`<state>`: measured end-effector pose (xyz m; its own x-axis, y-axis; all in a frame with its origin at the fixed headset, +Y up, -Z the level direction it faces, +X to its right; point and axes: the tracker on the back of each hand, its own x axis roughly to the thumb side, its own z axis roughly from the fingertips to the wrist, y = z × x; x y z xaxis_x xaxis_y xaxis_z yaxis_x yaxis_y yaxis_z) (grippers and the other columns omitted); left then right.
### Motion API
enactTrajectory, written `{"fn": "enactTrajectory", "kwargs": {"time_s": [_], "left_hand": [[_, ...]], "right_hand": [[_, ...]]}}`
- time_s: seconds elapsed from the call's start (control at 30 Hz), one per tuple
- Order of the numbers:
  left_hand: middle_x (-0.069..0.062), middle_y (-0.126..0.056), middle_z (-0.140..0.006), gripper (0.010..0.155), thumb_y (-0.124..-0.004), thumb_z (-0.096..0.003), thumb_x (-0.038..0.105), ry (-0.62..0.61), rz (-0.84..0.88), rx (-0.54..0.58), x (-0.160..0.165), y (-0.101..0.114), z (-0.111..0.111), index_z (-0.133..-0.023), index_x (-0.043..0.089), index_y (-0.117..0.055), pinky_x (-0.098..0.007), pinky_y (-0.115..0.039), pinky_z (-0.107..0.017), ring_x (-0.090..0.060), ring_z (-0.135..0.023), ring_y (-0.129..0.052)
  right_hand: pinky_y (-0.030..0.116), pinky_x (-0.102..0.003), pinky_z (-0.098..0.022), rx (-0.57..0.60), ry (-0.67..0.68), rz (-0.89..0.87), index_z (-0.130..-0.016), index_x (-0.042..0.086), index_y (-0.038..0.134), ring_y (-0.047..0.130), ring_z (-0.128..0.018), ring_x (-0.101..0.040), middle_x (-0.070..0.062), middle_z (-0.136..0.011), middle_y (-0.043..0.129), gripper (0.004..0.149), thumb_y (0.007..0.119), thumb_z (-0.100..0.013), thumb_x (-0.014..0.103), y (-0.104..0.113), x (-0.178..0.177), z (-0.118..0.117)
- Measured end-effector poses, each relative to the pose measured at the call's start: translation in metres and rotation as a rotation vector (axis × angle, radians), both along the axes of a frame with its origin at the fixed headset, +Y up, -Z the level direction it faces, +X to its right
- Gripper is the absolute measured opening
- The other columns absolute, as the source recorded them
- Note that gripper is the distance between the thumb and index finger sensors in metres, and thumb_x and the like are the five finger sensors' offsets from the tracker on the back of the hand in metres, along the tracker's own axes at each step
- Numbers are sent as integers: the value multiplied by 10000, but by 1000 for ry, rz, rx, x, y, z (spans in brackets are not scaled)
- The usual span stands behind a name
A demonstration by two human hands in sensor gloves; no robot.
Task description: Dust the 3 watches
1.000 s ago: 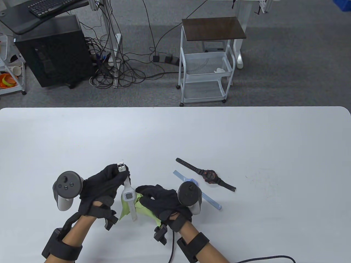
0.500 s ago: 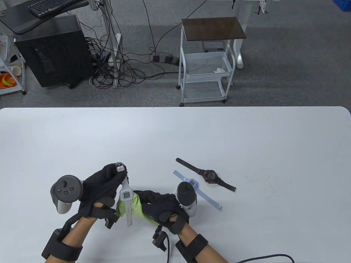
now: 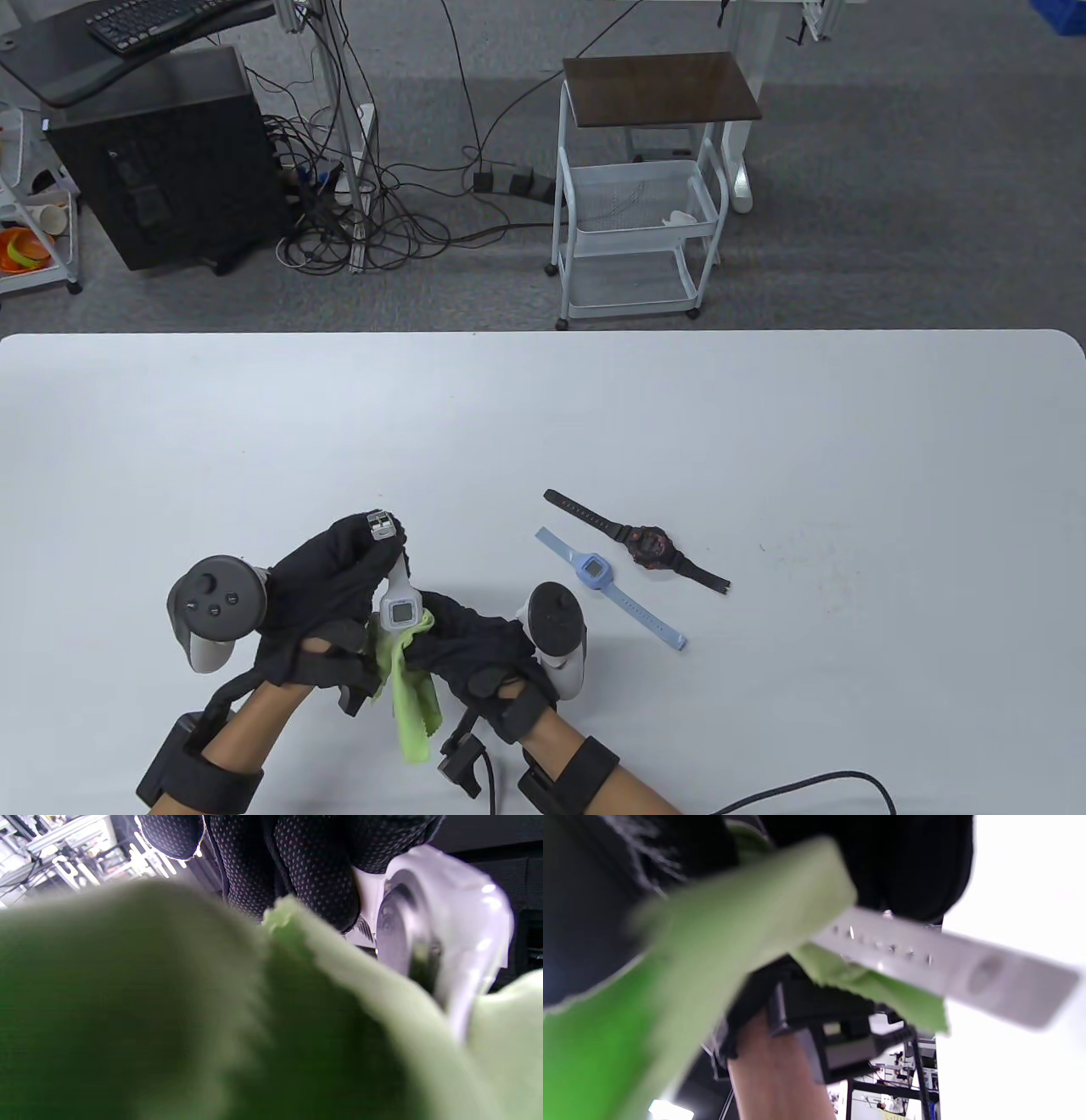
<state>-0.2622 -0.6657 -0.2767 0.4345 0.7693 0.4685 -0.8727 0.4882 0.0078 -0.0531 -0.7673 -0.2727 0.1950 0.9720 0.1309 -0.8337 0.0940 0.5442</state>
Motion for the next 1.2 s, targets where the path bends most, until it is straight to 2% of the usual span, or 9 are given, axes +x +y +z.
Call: {"fn": "enactTrajectory", "kwargs": {"time_s": [0.17, 0.33, 0.43, 0.57, 0.67, 0.83, 0.93, 1.13, 1.2], "left_hand": [[142, -945, -721, 452, -728, -591, 522, -17, 19, -20, 0, 0, -1, -936, 230, -715, -501, -640, -765, -103, -886, -922], [134, -945, -729, 453, -724, -591, 520, -37, 65, -40, 0, -2, -2, -937, 227, -714, -508, -633, -766, -113, -890, -917], [136, -944, -731, 450, -722, -594, 521, -55, 80, -42, 0, -1, -2, -937, 230, -714, -508, -632, -768, -113, -892, -916], [139, -942, -734, 452, -717, -594, 524, -64, 77, -41, 1, 0, -2, -941, 233, -711, -510, -630, -768, -115, -896, -913], [138, -939, -738, 453, -714, -596, 523, -74, 98, -51, 0, 0, -3, -943, 233, -707, -510, -629, -769, -114, -897, -912], [136, -939, -739, 452, -713, -596, 524, -72, 126, -55, -3, 0, -4, -944, 234, -707, -512, -628, -769, -117, -896, -912], [134, -936, -746, 452, -710, -598, 524, -65, 115, -55, -5, 0, -4, -946, 235, -704, -513, -624, -771, -120, -903, -905], [133, -937, -746, 451, -717, -596, 525, -66, 126, -63, -8, 2, -6, -945, 238, -710, -519, -619, -771, -124, -906, -903], [137, -935, -747, 451, -715, -596, 527, -66, 127, -62, -8, 2, -6, -945, 242, -708, -518, -619, -773, -121, -907, -902]], "right_hand": [[354, -807, -521, -5, -32, -78, -821, 170, 856, 857, -727, -438, -194, -894, 840, 555, 824, -394, 523, 1, -3, 2], [463, -749, -547, 95, -116, -22, -772, 147, 866, 1043, -562, -316, -139, -705, 1009, 512, 833, -363, 453, 4, 3, -3], [531, -707, -554, 125, -133, 13, -791, 142, 860, 1083, -484, -267, -110, -635, 1051, 500, 843, -360, 395, 5, 5, -6], [526, -711, -552, 115, -142, -9, -869, 131, 805, 1058, -478, -278, -129, -655, 1030, 539, 836, -372, 335, 4, 7, -6], [557, -691, -543, 99, -173, -18, -876, 135, 797, 1048, -394, -246, -112, -588, 1046, 545, 840, -378, 353, 3, 7, -5], [622, -659, -505, 55, -212, 32, -697, 134, 946, 1043, -214, -184, -39, -380, 1088, 494, 858, -366, 490, -3, 10, -6], [641, -655, -490, 44, -212, 43, -651, 123, 969, 1044, -174, -177, -26, -326, 1094, 500, 845, -375, 520, -6, 10, -7], [560, -691, -527, 70, -197, 62, -790, 146, 892, 1063, -378, -258, -96, -545, 1081, 483, 853, -375, 389, -4, 8, -5], [549, -699, -526, 70, -198, 60, -796, 167, 890, 1051, -393, -268, -104, -560, 1071, 475, 856, -370, 375, -4, 7, -5]]}}
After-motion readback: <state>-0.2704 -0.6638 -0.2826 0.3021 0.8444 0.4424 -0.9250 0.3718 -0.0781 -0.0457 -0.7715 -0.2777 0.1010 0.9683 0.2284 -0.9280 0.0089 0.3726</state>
